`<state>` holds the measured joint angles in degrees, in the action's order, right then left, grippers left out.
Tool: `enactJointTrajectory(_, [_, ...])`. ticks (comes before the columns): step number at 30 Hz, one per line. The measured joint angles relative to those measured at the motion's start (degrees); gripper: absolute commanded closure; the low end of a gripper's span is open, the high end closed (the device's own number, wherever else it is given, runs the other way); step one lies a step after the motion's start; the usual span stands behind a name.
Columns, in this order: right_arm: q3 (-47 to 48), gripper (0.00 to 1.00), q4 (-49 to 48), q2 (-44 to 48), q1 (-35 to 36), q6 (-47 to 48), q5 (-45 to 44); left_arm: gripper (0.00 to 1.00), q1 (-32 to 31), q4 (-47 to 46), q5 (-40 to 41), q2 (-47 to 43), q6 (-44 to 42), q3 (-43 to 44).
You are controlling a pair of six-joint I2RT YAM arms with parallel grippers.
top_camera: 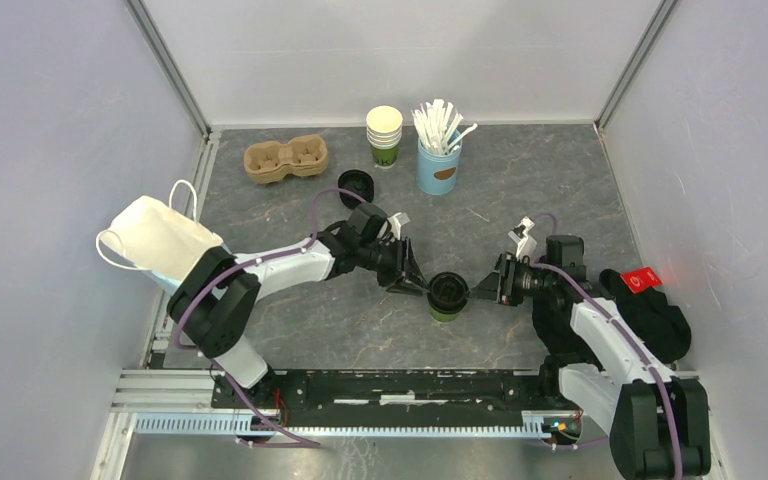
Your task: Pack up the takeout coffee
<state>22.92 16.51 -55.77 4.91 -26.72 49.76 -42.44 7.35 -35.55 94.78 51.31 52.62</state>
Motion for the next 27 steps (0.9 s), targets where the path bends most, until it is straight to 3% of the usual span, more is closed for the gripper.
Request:
enactJointTrajectory(7, [0.4,0.58,0.0,-1.7,-0.3,0.6,1.1,0.62,0.9,-9.8,-2.9,-0.1,0.3,-5.2])
enactJointTrajectory(11, [0.1,0.57,-0.7,-1.7,-0.5,1.1,1.9,0.57,0.9,-11.0,-2.8,-0.7,0.3,-5.8])
enactJointTrajectory(19, [1.4,0.57,1.6,2.6,0.6,4.9,-1.0,0.55,-1.2,3.0,4.5,-3.3,-2.2,1.3])
enactJointTrajectory(27, [4.7,0.57,3.4,-0.5,1.8,7.4,-1.0,0.53,-2.1,11.7,7.8,-4.6,-4.2,4.1])
